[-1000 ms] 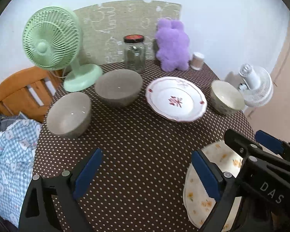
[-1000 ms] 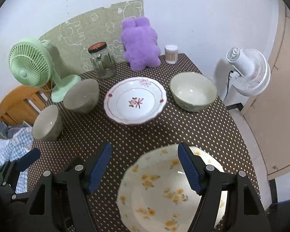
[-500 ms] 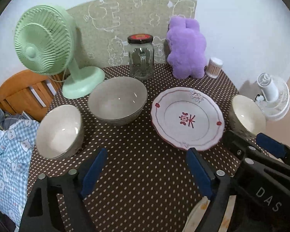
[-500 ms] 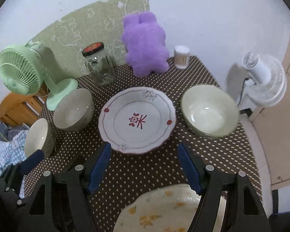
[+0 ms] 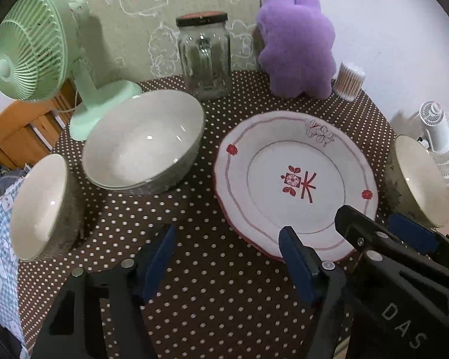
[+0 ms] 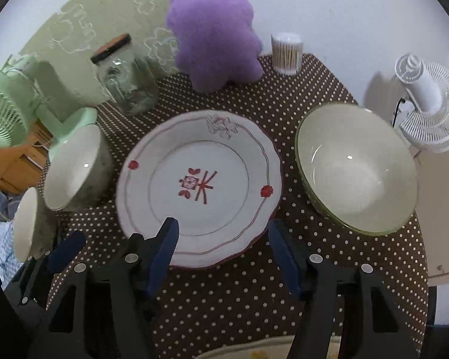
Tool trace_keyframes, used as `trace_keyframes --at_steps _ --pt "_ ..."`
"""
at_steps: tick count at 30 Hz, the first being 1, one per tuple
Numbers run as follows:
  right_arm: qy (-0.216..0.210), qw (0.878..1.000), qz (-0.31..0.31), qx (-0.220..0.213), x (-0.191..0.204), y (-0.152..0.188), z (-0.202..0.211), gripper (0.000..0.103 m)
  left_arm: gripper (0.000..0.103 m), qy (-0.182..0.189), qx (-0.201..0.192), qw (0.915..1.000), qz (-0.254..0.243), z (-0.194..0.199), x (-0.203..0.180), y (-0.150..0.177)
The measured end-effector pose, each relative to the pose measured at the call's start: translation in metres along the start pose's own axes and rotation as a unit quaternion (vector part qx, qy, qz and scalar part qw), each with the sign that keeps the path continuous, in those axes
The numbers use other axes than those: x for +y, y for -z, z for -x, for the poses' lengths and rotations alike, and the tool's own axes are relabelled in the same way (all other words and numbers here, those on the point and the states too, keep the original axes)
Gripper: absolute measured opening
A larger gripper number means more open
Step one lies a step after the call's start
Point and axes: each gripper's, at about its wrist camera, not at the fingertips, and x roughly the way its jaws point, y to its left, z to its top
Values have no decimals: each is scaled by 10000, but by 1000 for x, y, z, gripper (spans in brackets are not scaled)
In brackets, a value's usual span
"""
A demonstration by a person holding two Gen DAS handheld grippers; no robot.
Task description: Organize plates and bowls
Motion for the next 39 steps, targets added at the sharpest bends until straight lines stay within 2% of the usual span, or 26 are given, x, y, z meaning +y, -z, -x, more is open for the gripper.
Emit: trace_keyframes --at_steps 3,7,9,12,14,18,26,39 --pt "1 10000 -26 80 -3 -3 -10 64 65 40 35 10000 -6 -10 -5 -2" --pt "147 9998 -29 86 -5 -7 -20 64 63 89 69 9999 -36 -22 -11 -4" --pt "147 9999 -33 48 -6 -8 -20 64 53 -16 32 10000 -44 -25 -13 -5" --pt "65 9999 -119 38 -10 -10 -19 64 45 -2 59 10000 7 -30 -13 -8" --pt "52 9998 -171 33 -12 -10 -18 62 43 40 67 10000 44 -31 -12 -8" --pt "57 9996 -258 57 -14 -10 -18 61 43 -37 82 10000 -32 -32 -15 -8" --pt "301 9994 -64 151 -12 -7 -18 44 43 143 153 9998 -56 -28 -10 -2" --pt "186 9985 73 500 11 33 3 43 43 189 483 9986 96 -2 20 33"
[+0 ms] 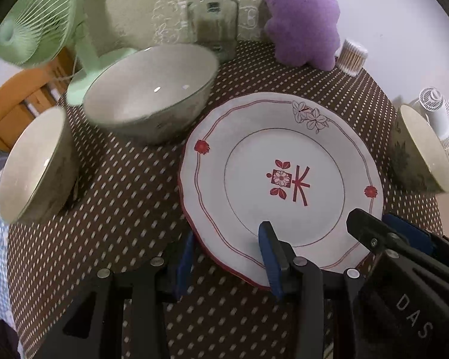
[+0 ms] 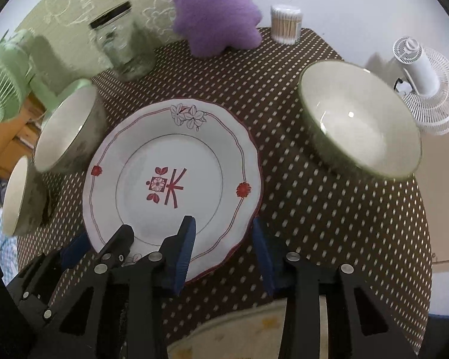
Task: Organize plates and bowls
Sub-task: 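Grasp the red-rimmed white plate rim with the left gripper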
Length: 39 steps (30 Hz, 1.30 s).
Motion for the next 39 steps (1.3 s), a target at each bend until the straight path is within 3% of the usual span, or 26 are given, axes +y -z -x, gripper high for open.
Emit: trace_keyframes --at_steps 11,14,23,39 --pt "-131 9990 372 224 28 33 9 43 43 144 279 9983 483 20 40 32" --pt "-150 9989 376 236 32 34 9 43 43 -47 145 9990 421 28 45 35" --pt "-16 9992 380 108 34 8 -16 43 43 -178 43 9996 221 7 55 12" --pt "-100 9988 446 153 43 -16 -47 42 44 -121 75 9993 357 -20 61 -24"
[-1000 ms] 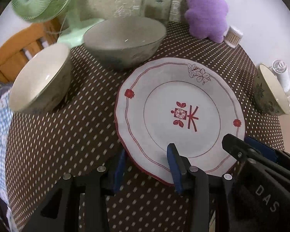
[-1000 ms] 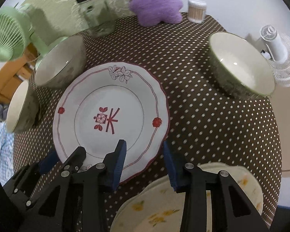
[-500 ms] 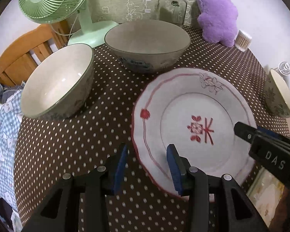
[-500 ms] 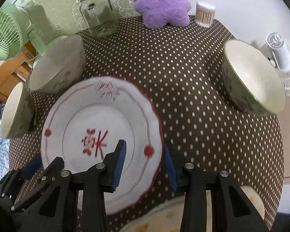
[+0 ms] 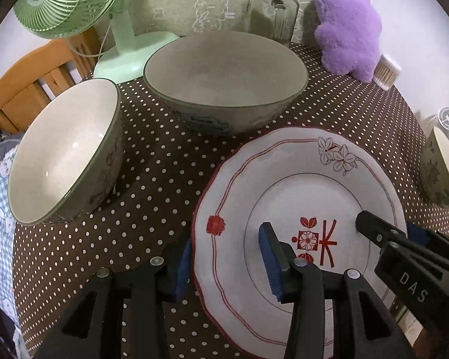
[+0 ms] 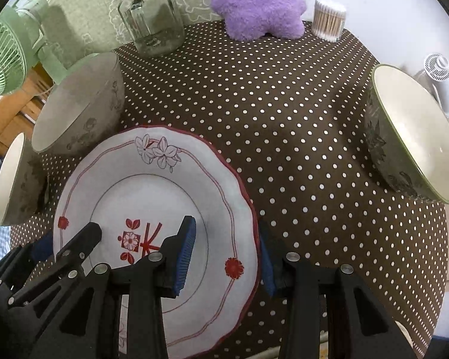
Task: Organize plates and bowls
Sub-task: 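Grasp the red-rimmed white plate rim with the left gripper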
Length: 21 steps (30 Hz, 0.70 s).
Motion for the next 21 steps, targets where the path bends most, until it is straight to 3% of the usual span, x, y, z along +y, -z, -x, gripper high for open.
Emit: trace_keyframes --at_steps 9,21 --pt "23 9999 137 33 1 -7 -4 42 48 -22 -73 9999 -123 -1 -8 0" --pt "70 9996 255 129 12 18 13 43 48 -13 111 9997 -226 16 0 20"
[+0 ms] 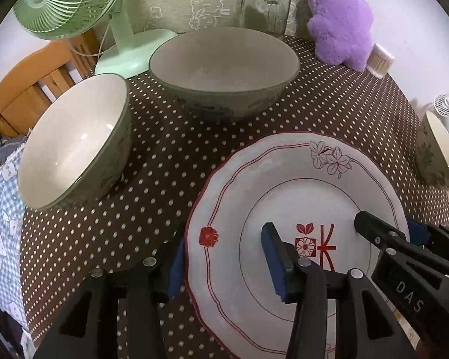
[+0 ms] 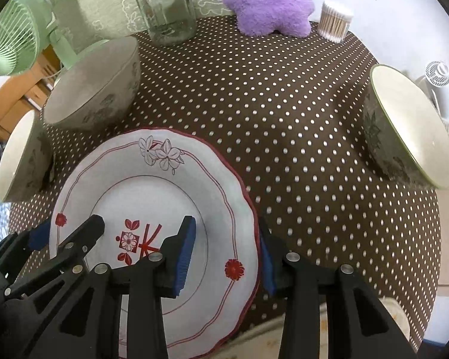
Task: Organize plates and bowls
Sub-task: 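Grasp the red-rimmed white plate rim with the left gripper, then lower the red-rimmed plate onto the flowered plate stack with both grippers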
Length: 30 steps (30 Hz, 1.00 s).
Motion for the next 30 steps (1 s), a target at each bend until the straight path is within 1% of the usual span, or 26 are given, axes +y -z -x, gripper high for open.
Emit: trace_keyframes --at_steps 7,14,21,25,30 --pt "60 9999 146 -39 8 21 25 43 48 127 9 9999 -65 24 9 19" --pt "149 9996 143 -178 18 42 58 43 48 261 -107 9995 -171 55 16 37" --pt "305 9989 78 -336 25 68 93 42 48 444 -222 9981 -370 88 16 53" --pt "433 9981 -7 -431 24 85 112 42 48 548 -272 9966 -555 104 14 62" --pt "525 9975 -208 -433 11 105 130 42 48 682 -270 9944 -762 115 2 77"
